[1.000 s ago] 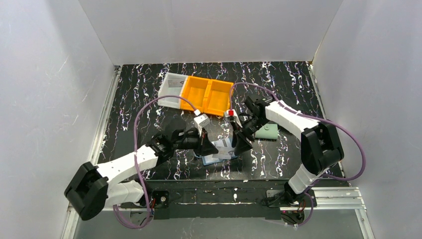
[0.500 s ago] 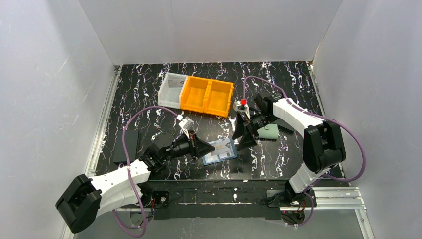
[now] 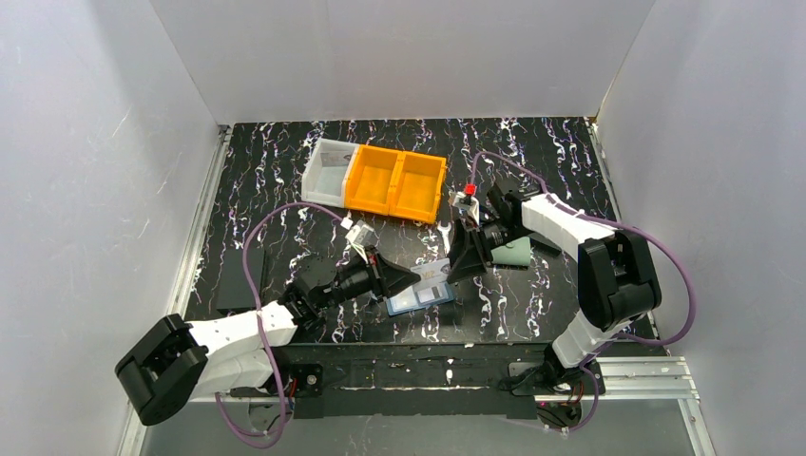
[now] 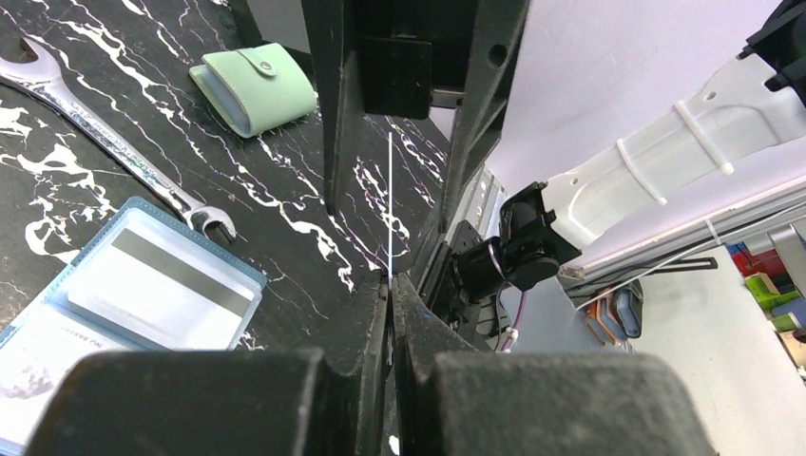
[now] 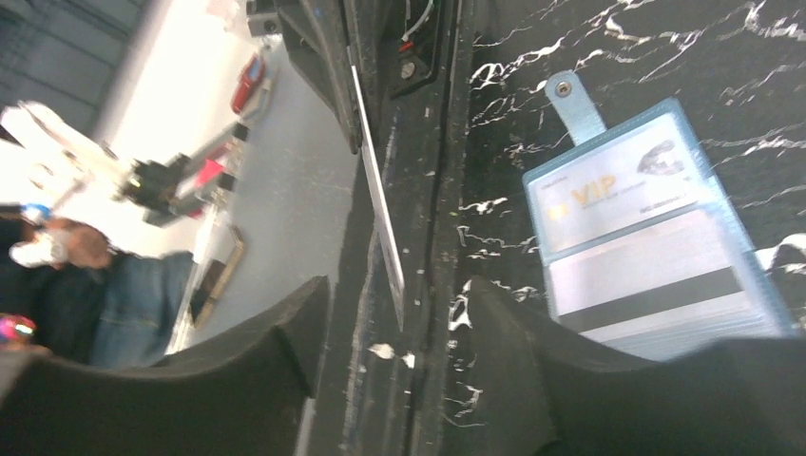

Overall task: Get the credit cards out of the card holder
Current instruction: Remove the credit card from the card holder.

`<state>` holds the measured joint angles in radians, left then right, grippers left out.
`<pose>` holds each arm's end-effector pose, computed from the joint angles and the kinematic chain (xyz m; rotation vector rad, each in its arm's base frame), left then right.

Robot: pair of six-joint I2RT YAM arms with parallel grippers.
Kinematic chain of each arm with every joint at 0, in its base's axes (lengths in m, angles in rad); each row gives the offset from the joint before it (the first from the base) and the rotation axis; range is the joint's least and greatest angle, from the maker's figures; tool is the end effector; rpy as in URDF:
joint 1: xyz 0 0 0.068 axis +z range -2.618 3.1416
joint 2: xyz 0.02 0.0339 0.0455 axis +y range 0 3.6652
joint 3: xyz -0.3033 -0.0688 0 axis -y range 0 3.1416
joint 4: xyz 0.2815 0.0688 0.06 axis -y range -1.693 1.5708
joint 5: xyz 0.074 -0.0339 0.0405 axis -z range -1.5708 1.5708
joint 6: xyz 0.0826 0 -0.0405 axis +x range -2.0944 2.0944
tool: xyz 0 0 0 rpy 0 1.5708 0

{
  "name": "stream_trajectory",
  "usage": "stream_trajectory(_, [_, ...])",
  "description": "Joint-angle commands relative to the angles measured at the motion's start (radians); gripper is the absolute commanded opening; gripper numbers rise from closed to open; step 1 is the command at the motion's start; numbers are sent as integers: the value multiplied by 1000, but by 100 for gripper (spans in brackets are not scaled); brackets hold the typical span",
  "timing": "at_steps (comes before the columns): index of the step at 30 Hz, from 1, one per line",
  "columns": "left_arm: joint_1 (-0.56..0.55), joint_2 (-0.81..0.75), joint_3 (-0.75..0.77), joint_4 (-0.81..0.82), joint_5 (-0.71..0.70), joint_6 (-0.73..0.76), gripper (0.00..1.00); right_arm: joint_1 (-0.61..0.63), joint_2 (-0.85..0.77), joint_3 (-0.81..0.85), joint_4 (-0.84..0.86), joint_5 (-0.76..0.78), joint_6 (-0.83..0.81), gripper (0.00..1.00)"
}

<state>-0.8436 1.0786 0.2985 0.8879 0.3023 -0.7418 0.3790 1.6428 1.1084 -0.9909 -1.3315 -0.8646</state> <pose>0.1617 -0.2188 0.2419 0.3606 1.6204 -1.4737 0.2666 0.1925 0.2308 -1.3368 1.7967 1.6947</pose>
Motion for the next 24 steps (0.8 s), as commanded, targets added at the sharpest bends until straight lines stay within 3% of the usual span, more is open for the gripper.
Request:
stream_trajectory(1, [-10,6,-8,81,-56,0,0,-7,-25,-42,193,-92,221,54])
stream_trajectory(4, [-12,9,-14,92,-71,-4,0,-7,-27,-47,230,-105,263,32])
stream_trajectory(7, [-12,13,-21,92,-83,-10,0,-7,-27,-43,234,-110,271,1])
stream_trajectory(9, [-11,14,-33,90,-103,-25,0,-7,-37,-41,235,-97,265,1])
stream_trajectory(10, [-8,9,-40,81,-113,-37,9,-8,-42,-40,233,-73,254,1])
stream_trajectory(13, [53,-59,-46,-33,-75,-79,58,-7,-62,-21,171,41,165,1])
stream_trajectory(15, [122,-131,-22,-183,7,-72,79,-7,-58,7,81,103,51,1])
stream_trajectory(17, [176,-205,37,-346,62,-28,93,-7,-40,41,-24,150,-69,1])
stream_trajectory(20, [223,-265,148,-590,105,87,98,-8,-15,76,-122,183,-184,1])
stream_trajectory(24, [247,-215,297,-761,194,159,98,-8,-8,86,-177,195,-262,1])
